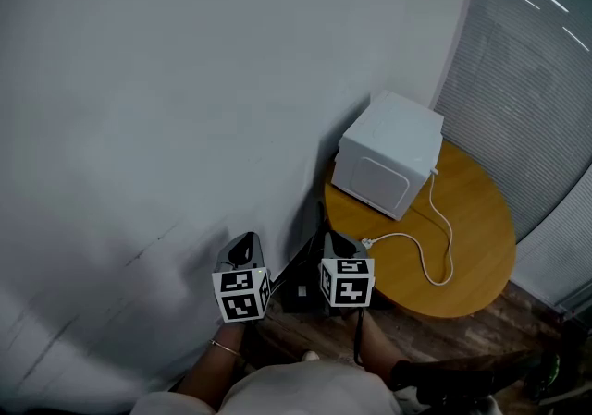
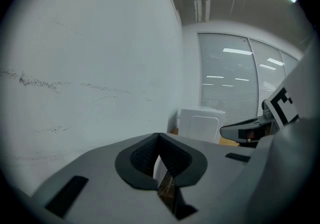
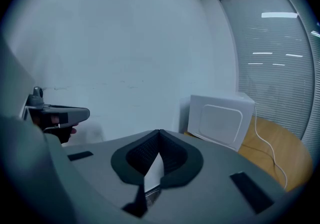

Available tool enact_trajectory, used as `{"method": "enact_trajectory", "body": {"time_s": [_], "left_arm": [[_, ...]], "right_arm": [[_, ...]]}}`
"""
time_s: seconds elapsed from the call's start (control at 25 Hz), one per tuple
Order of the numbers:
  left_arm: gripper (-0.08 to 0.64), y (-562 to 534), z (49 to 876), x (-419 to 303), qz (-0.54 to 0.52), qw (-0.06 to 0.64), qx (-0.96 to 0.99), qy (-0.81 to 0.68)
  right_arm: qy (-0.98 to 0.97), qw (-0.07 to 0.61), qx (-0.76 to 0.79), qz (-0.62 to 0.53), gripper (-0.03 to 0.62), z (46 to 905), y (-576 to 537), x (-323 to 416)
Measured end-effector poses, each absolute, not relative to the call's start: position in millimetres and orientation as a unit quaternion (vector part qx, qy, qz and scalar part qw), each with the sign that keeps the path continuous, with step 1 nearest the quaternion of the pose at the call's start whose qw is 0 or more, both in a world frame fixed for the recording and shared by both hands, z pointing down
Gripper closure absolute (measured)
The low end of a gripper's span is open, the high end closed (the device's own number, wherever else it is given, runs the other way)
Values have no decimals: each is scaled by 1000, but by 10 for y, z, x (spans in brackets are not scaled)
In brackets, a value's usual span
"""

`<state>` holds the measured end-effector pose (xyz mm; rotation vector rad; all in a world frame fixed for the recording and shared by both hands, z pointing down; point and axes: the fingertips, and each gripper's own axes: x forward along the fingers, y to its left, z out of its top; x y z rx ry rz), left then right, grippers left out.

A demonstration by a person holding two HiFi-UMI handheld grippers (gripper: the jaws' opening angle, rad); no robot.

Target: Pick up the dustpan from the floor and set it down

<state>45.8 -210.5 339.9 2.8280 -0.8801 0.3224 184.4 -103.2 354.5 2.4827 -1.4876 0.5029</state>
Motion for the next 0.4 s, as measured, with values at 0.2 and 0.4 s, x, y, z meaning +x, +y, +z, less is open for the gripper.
{"method": "enact_trajectory", "body": {"time_s": [0.2, 0.4], "left_arm": [[545, -2070, 3401, 469, 109, 80, 946, -296], [545, -2052, 3417, 458, 109, 79, 946, -295]], "right_arm": [[-505, 101, 840, 171, 560, 3538, -996, 1870], [-505, 98, 839, 178, 560, 3584, -953, 1859]]}}
